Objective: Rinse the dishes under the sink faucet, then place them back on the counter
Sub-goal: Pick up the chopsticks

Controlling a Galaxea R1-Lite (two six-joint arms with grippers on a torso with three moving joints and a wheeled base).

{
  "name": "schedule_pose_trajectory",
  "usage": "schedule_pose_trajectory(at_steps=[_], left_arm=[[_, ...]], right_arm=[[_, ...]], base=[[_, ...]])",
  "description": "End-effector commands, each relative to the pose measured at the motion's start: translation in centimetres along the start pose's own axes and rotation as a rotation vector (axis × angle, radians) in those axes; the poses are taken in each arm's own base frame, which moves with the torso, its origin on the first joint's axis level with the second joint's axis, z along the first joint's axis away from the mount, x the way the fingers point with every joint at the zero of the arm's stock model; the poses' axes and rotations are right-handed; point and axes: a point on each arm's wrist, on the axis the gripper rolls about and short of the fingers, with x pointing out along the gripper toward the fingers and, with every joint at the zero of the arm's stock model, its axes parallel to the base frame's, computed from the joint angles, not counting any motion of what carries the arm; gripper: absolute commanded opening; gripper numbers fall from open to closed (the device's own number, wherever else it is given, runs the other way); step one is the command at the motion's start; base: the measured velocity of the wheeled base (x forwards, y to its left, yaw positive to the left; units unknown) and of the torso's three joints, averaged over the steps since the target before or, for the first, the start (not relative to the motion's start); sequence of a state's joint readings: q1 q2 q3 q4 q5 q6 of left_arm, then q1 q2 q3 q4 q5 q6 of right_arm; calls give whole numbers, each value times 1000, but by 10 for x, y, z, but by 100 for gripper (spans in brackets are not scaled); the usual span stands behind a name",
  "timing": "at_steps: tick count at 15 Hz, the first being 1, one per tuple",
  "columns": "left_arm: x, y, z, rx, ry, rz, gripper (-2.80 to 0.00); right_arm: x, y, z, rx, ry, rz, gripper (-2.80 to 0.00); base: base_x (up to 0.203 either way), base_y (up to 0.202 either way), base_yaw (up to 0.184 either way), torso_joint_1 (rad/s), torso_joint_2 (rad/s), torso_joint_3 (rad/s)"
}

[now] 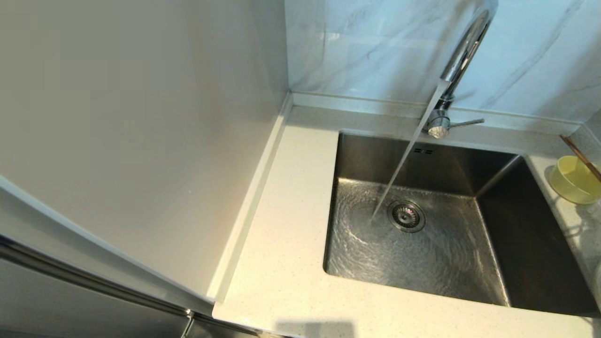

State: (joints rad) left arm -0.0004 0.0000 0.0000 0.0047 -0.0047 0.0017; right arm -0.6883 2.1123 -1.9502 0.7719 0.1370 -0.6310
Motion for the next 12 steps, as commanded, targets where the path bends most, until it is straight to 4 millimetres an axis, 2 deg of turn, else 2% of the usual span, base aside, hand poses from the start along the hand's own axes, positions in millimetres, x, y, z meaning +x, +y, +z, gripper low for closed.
schedule_pose_trajectory(at_steps=[1, 12], left_arm=[[0, 0, 0, 0, 0, 1, -280], [0, 0, 0, 0, 0, 1, -280]], right_arm=[[-1, 0, 0, 3, 3, 1, -280], [-6, -1, 0, 5, -7, -6, -280]], base=[[0, 0, 0, 0, 0, 0], [0, 0, 0, 0, 0, 0]])
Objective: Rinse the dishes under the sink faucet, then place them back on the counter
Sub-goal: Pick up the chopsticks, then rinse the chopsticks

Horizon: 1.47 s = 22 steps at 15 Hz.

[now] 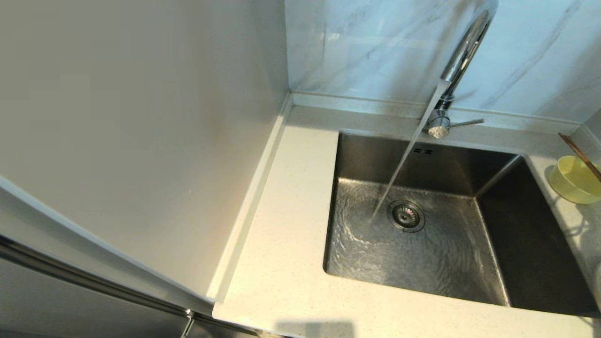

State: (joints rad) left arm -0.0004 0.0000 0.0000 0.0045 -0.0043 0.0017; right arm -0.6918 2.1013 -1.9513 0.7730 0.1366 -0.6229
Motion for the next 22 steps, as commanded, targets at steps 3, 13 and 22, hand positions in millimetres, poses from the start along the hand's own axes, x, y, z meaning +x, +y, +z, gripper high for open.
schedule_pose_trajectory(at_steps=[3, 13, 22], left_arm=[[0, 0, 0, 0, 0, 0, -280], [0, 0, 0, 0, 0, 0, -280], [0, 0, 0, 0, 0, 0, -280]], right_arm=[[-10, -5, -1, 6, -17, -18, -280], [-87, 30, -2, -43, -107, -40, -280], [-78, 155, -78, -227, -72, 193, -280]], base=[[0, 0, 0, 0, 0, 0], [0, 0, 0, 0, 0, 0], [0, 0, 0, 0, 0, 0]])
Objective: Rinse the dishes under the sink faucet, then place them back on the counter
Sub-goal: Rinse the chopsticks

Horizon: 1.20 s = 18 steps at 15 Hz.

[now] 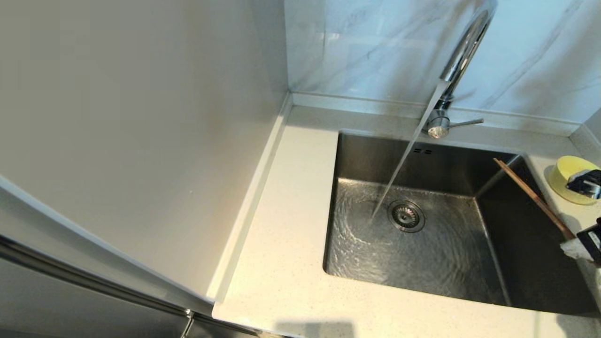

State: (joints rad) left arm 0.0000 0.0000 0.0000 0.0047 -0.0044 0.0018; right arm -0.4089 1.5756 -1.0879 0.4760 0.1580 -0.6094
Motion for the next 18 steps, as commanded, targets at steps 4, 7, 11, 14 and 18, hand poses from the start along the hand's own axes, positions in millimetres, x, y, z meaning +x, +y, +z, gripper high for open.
schedule_pose_trajectory(at_steps=[4, 7, 11, 14, 18], left_arm=[[0, 0, 0, 0, 0, 0, -280], [0, 0, 0, 0, 0, 1, -280], [0, 0, 0, 0, 0, 1, -280], [0, 0, 0, 0, 0, 1, -280], [0, 0, 0, 0, 0, 0, -280]], right_arm=[[-12, 26, -4, -13, -155, 196, -280], [-7, 38, 0, -36, -210, 312, -280], [11, 55, 16, -48, -296, 356, -280], [17, 59, 24, -55, -325, 361, -280], [19, 57, 30, -55, -334, 359, -280]], base=[[0, 0, 0, 0, 0, 0], [0, 0, 0, 0, 0, 0], [0, 0, 0, 0, 0, 0], [0, 0, 0, 0, 0, 0], [0, 0, 0, 0, 0, 0]])
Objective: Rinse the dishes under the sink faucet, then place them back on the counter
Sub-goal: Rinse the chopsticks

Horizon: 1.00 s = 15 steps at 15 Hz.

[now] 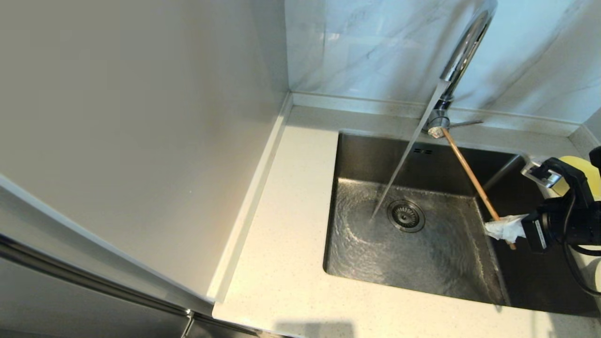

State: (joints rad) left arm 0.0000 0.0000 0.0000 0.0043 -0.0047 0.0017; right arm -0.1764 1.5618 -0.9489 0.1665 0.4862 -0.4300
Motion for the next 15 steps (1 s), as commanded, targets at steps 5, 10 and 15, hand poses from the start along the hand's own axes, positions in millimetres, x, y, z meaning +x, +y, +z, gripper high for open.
schedule_pose_trajectory(at_steps=[5, 10, 15], left_arm=[[0, 0, 0, 0, 0, 1, -280], [0, 0, 0, 0, 0, 1, -280], [0, 0, 0, 0, 0, 0, -280]], right_arm=[[5, 3, 14, -16, -24, 19, -280], [1, 9, 18, -34, -43, 27, -280], [-1, 17, 22, -63, -59, 46, -280]], base=[[0, 0, 0, 0, 0, 0], [0, 0, 0, 0, 0, 0], [0, 0, 0, 0, 0, 0]])
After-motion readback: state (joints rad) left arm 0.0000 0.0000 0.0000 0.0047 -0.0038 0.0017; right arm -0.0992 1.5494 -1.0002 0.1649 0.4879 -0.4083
